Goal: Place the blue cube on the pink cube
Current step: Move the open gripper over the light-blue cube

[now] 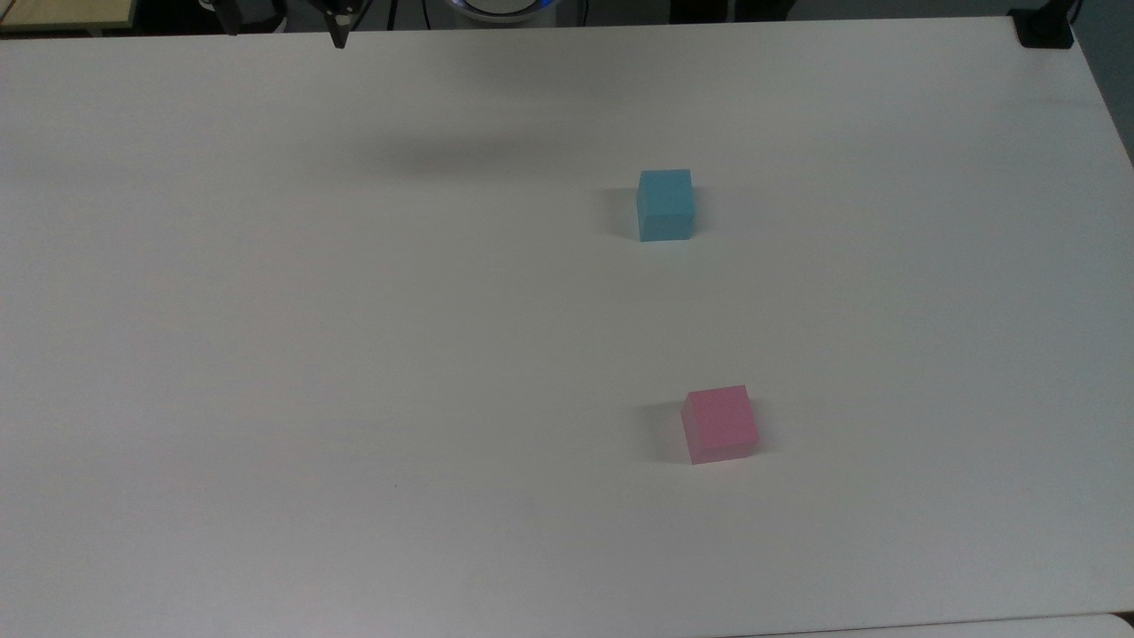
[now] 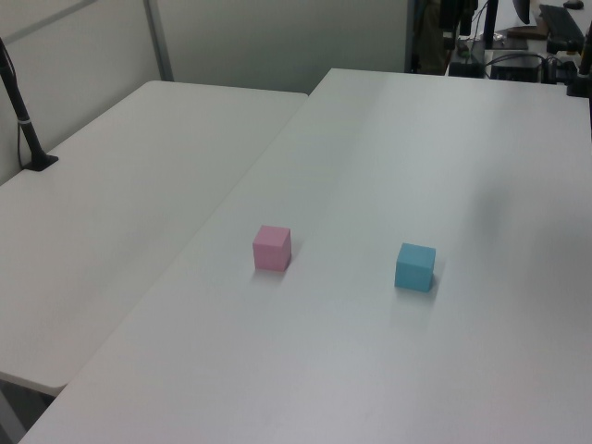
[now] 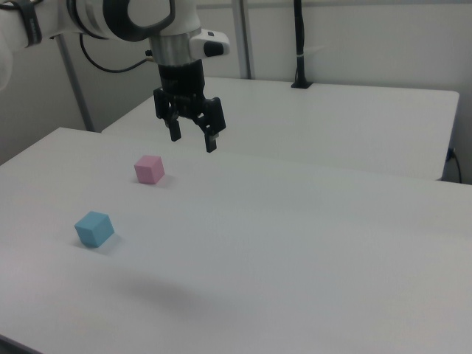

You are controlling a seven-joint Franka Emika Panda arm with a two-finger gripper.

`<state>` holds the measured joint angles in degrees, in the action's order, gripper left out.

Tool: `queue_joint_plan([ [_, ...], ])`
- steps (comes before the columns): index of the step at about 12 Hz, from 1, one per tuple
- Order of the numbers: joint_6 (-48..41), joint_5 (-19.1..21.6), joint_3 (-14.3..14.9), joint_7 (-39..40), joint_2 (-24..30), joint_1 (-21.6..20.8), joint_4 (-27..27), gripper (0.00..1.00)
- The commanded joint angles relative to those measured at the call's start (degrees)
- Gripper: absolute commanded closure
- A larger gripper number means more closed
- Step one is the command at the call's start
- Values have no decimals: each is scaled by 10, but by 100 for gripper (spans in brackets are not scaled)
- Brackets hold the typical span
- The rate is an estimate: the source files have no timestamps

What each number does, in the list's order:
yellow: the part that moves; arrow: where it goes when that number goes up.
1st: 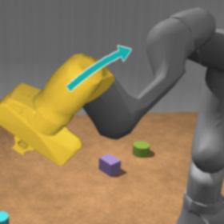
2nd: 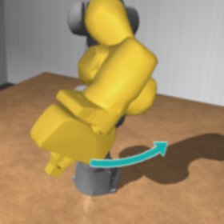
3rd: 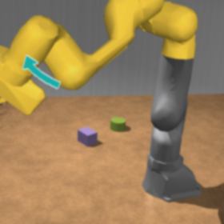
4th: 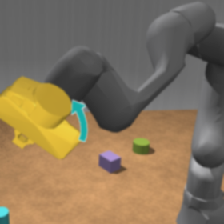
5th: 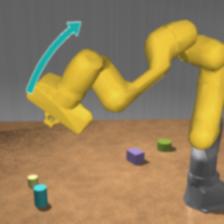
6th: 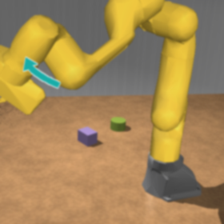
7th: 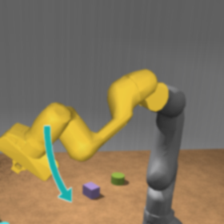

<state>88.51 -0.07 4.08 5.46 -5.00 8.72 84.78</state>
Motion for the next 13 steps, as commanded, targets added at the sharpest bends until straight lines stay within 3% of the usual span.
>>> queue_joint_plan([
  [1,-3,10,7,10,10,-2,7,0],
  [9,-1,9,6,9,6,-6,7,0],
  [13,-7,3,11,8,10,-30,8,0],
])
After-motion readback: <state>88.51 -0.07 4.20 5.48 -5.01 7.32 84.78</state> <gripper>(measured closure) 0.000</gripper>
